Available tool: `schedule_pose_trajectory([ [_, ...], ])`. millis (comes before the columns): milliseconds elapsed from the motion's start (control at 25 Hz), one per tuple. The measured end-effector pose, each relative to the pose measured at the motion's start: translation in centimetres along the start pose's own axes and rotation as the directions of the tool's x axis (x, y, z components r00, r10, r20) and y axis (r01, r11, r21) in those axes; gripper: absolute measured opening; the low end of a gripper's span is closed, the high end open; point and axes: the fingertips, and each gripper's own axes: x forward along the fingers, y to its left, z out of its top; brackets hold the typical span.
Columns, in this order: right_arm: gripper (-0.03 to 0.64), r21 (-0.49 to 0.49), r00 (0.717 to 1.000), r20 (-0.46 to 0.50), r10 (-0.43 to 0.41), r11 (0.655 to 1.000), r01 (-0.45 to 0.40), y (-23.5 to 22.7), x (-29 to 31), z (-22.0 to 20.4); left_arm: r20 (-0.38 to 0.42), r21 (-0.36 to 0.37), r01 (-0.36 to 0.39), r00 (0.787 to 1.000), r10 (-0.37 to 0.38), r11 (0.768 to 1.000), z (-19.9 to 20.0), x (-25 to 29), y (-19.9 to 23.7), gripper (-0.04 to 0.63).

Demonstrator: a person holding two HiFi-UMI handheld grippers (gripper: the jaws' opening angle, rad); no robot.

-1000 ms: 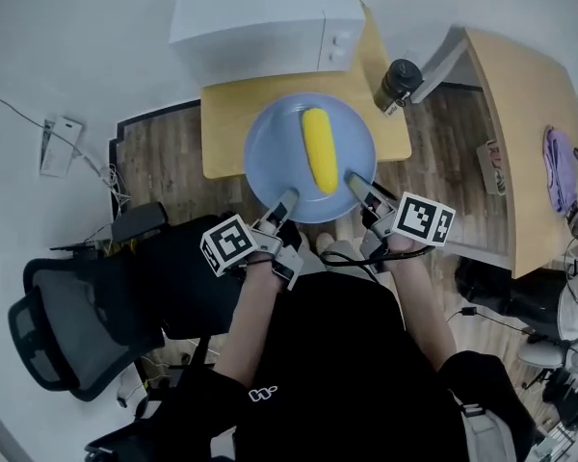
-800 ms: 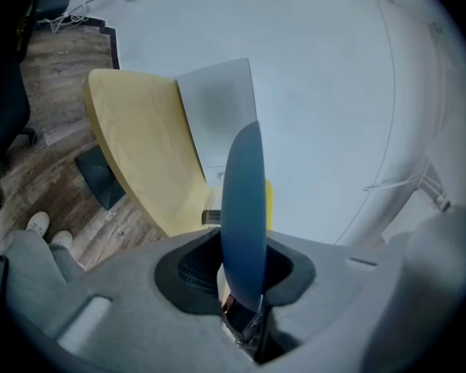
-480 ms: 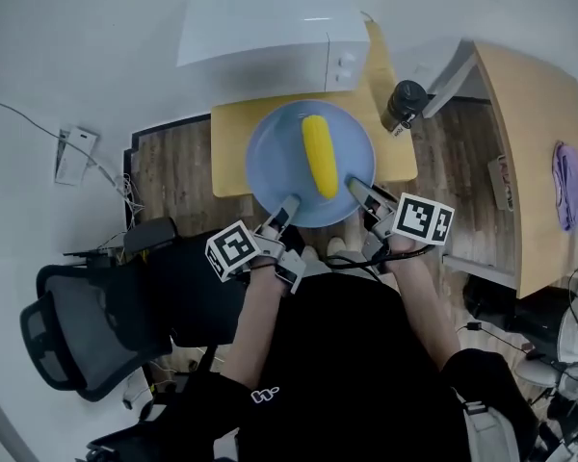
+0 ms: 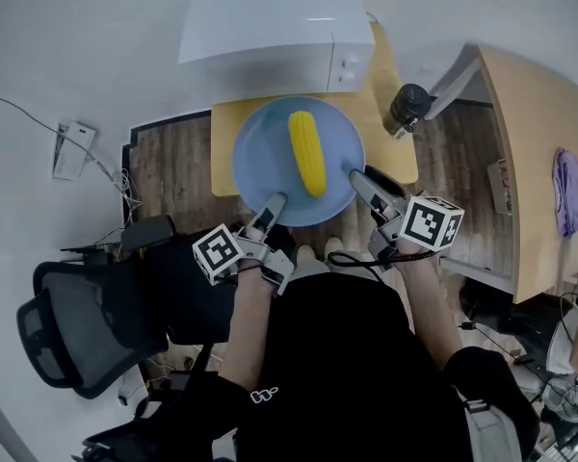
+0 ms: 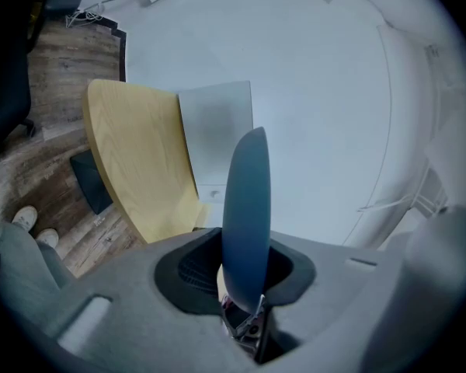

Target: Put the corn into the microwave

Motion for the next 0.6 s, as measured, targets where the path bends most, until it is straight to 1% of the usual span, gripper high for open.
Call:
schedule_pose_trajectory([
  [40, 0.216, -0.017, 1.000, 0.021, 0.006, 1.000, -0.006, 0.0, -0.3, 0.6, 0.007, -0.001, 0.005, 1.000, -0.005, 1.000, 0.3, -0.1, -0.1, 0.083],
  [80, 0.201, -0.043, 0.999, 0.043, 0.009, 0.999, -0.007, 0.0, -0.5, 1.2, 0.014, -0.003, 0.011, 1.000, -0.011, 1.000, 0.7, -0.3, -0.2, 0.083],
  [160, 0.118, -0.123, 0.996, 0.093, -0.006, 0.992, 0.018, -0.4, -1.0, 2.6, 0.030, -0.008, 0.016, 0.999, -0.016, 1.000, 1.4, -0.6, -0.3, 0.083],
  [200, 0.061, -0.181, 0.993, 0.119, -0.023, 0.983, 0.044, -0.7, -1.1, 3.2, 0.039, -0.010, 0.016, 0.999, -0.015, 1.000, 1.7, -0.8, -0.3, 0.083],
  [240, 0.003, -0.250, 0.990, 0.139, -0.038, 0.966, 0.072, -0.9, -1.1, 3.7, 0.048, -0.012, 0.014, 0.999, -0.013, 1.000, 2.0, -1.1, -0.3, 0.084],
  [280, 0.003, -0.326, 0.987, 0.151, -0.048, 0.940, 0.096, -1.2, -0.9, 4.0, 0.056, -0.014, 0.011, 0.998, -0.010, 1.000, 2.3, -1.3, -0.2, 0.084],
  [320, 0.002, -0.403, 0.986, 0.157, -0.059, 0.908, 0.119, -1.5, -0.5, 4.2, 0.064, -0.016, 0.009, 0.998, -0.008, 1.000, 2.5, -1.5, -0.2, 0.085],
  [400, 0.002, -0.531, 0.981, 0.167, -0.099, 0.829, 0.174, -2.8, 0.8, 4.2, 0.078, -0.021, 0.008, 0.997, -0.007, 1.000, 2.9, -2.0, -0.3, 0.086],
  [440, 0.003, -0.573, 0.975, 0.181, -0.128, 0.792, 0.210, -3.8, 1.7, 4.3, 0.085, -0.022, 0.006, 0.996, -0.004, 1.000, 3.1, -2.3, -0.3, 0.086],
  [480, 0.003, -0.597, 0.967, 0.199, -0.161, 0.763, 0.250, -5.0, 2.6, 4.4, 0.090, -0.021, 0.002, 0.996, 0.000, 1.000, 3.3, -2.6, -0.3, 0.086],
  [520, 0.003, -0.608, 0.958, 0.214, -0.193, 0.741, 0.285, -6.3, 3.6, 4.5, 0.095, -0.019, -0.001, 0.995, 0.003, 1.000, 3.6, -2.8, -0.4, 0.086],
  [600, 0.003, -0.619, 0.945, 0.215, -0.247, 0.714, 0.327, -8.9, 5.9, 4.5, 0.107, -0.019, -0.002, 0.994, 0.004, 1.000, 4.0, -3.2, -0.7, 0.087],
])
